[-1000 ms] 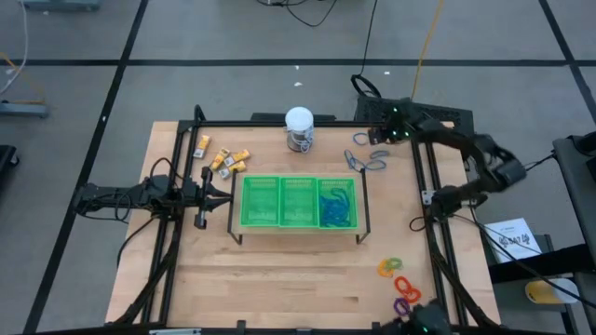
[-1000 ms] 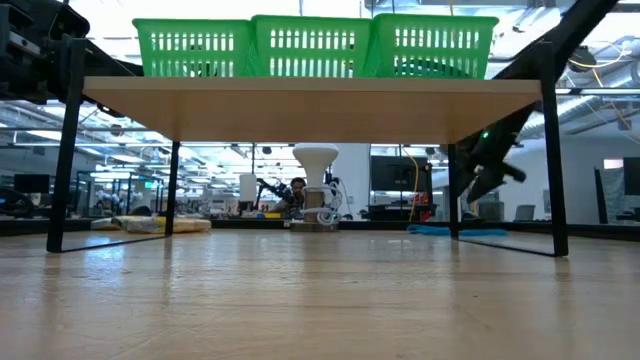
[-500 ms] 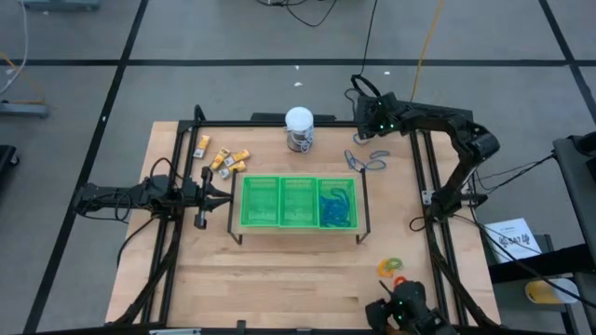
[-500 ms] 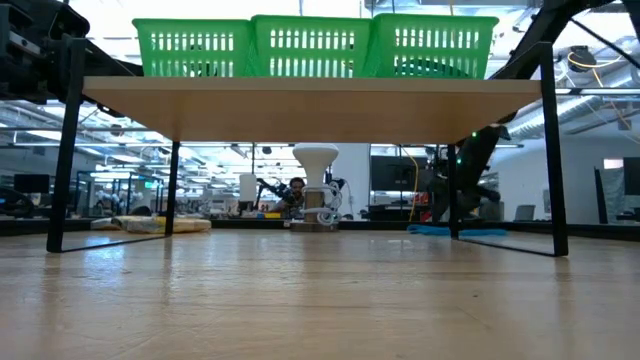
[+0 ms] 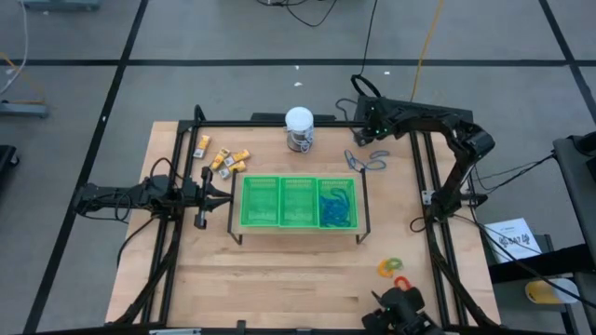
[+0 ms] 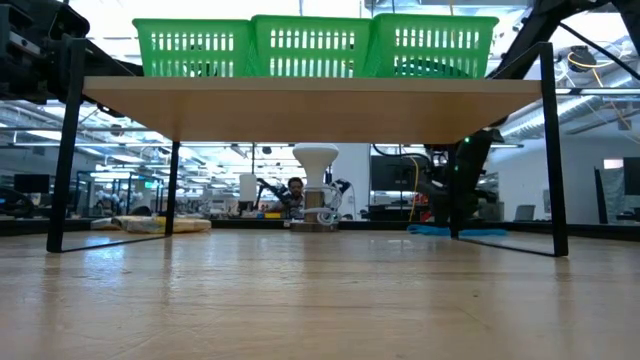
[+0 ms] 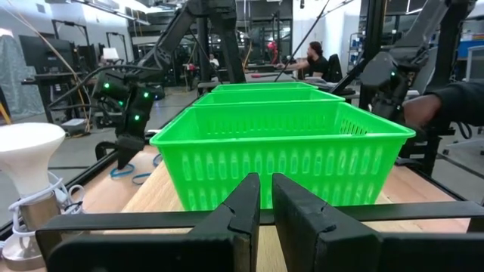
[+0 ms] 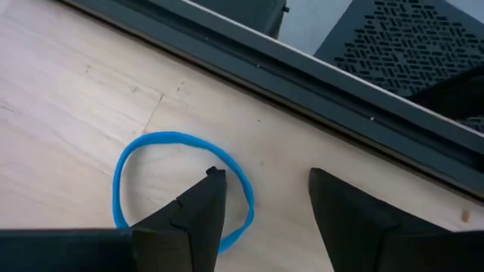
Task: Pick & Place Office Desk Supplies
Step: Put the blue rubber band into the right green bin on the shelf
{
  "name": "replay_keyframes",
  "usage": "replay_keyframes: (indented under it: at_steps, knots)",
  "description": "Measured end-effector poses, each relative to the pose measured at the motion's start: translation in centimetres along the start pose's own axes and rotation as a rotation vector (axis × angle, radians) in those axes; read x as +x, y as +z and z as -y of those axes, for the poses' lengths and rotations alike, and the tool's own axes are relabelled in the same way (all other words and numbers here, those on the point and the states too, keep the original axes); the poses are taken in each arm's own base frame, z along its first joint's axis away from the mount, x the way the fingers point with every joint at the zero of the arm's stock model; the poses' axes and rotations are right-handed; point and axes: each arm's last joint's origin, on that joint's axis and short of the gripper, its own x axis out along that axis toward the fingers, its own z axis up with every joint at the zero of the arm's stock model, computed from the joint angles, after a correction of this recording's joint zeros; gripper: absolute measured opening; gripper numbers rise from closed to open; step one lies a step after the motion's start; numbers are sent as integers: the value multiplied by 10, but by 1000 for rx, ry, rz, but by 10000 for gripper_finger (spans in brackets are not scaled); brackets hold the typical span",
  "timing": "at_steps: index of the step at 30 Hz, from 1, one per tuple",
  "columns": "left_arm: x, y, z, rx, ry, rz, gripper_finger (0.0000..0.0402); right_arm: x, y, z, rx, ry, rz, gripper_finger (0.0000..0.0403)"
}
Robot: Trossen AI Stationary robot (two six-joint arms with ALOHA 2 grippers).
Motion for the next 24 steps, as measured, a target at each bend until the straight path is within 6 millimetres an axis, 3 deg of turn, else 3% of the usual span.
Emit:
replay_keyframes:
  at_steps: [9, 24]
  knots:
    - [0, 0, 0, 0, 0, 0, 45, 0, -12, -3, -14, -58, -108, 173]
    - [0, 0, 0, 0, 0, 0, 45, 0, -13, -3, -12, -61, -121, 53]
